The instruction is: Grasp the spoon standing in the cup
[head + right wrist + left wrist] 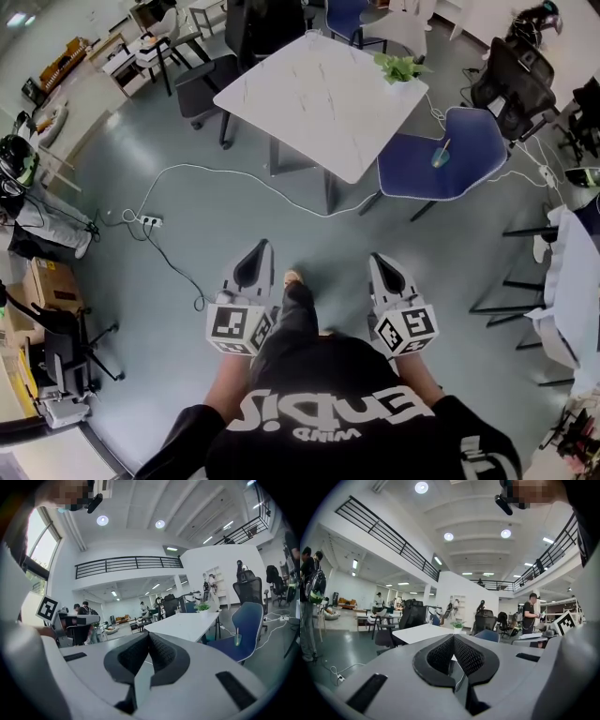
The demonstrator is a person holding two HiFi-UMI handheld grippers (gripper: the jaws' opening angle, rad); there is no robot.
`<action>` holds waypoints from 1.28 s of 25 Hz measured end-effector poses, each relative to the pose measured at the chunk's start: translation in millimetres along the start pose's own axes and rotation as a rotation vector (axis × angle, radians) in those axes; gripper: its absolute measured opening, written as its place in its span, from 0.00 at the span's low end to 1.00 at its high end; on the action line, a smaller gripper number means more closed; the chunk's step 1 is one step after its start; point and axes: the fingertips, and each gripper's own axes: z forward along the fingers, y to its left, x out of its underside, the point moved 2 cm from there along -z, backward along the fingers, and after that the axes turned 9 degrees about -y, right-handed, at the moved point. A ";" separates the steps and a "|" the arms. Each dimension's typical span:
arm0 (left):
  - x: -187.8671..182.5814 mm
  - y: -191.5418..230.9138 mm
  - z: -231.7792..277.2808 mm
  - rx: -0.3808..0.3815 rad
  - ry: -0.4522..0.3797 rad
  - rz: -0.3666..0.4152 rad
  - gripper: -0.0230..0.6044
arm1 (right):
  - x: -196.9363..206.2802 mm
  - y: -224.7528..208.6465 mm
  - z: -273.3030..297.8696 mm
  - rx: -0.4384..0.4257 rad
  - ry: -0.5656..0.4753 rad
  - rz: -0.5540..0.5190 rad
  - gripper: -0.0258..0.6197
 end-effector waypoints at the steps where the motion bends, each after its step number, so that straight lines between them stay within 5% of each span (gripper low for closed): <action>1: 1.0 5.9 7.7 0.001 0.005 -0.001 0.06 | -0.9 -2.5 10.5 0.002 0.000 0.007 0.06; 19: -17.3 140.4 180.7 0.101 0.015 0.021 0.06 | -24.4 -37.6 220.0 0.077 -0.008 -0.035 0.06; 32: -17.2 188.9 245.4 0.185 -0.006 0.010 0.06 | -27.4 -46.4 292.3 0.148 -0.005 -0.044 0.06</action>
